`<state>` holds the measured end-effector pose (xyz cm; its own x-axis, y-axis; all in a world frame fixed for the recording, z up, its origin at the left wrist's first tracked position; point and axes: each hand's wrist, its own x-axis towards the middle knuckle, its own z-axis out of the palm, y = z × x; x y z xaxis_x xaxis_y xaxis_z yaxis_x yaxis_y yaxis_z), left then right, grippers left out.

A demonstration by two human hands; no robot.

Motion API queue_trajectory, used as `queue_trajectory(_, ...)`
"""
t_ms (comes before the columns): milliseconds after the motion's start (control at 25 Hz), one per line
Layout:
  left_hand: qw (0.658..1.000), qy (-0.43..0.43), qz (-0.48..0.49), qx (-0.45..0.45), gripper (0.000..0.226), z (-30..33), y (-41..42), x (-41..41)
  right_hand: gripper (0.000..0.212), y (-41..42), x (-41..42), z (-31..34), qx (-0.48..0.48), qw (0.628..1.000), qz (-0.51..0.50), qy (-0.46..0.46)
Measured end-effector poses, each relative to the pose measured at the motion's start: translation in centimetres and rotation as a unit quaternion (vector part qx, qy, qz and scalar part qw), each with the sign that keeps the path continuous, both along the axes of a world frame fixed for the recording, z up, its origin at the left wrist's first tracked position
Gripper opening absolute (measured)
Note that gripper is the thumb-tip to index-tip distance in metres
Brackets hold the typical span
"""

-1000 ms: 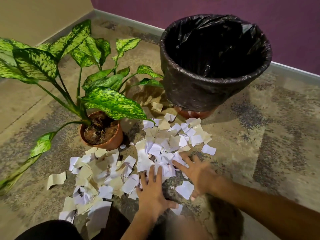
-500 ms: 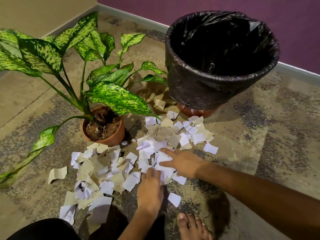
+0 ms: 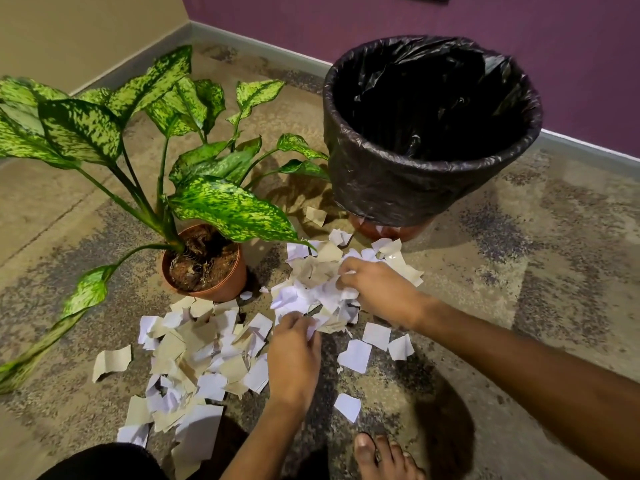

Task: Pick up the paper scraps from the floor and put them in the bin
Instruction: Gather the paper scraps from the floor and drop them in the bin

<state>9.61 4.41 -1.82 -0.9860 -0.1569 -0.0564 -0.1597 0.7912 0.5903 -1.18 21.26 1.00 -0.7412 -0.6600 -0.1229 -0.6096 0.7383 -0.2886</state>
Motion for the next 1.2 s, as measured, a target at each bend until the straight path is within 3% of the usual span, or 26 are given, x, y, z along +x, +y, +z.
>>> queue_trajectory(160, 1.000, 0.019, 0.015, 0.014, 0.019, 1.8, 1.1, -1.7, 0.036, 0.2, -1.0, 6.7, -0.127, 0.989, -0.040, 0.068)
queue_trajectory(440, 0.999, 0.024, -0.011, 0.028, 0.020, 4.1, 3.6, -2.5, 0.019, 2.7, -3.9, 20.2, -0.306, 0.922, -0.145, 0.187)
queue_trajectory(720, 0.998, 0.046, -0.003, 0.047, 0.019, 6.9, 4.7, -2.7, 0.021, 7.2, -9.6, 20.7, -0.196, 0.917, -0.289, 0.191)
queue_trajectory(880, 0.994, 0.075, 0.021, 0.071, 0.021, 8.9, 4.8, -3.5, 0.043, 7.8, -10.9, 18.7, -0.160, 0.923, -0.307, 0.171)
queue_trajectory(1080, 0.980, 0.175, 0.006, 0.097, 0.020, 12.4, 5.4, -4.3, 0.071, 7.8, -10.7, 18.7, -0.139, 0.928, -0.310, 0.154)
queue_trajectory(1200, 0.961, 0.261, -0.016, 0.090, 0.022, 15.0, 5.8, -4.8, 0.064, 8.2, -10.1, 18.9, -0.190, 0.910, -0.318, 0.186)
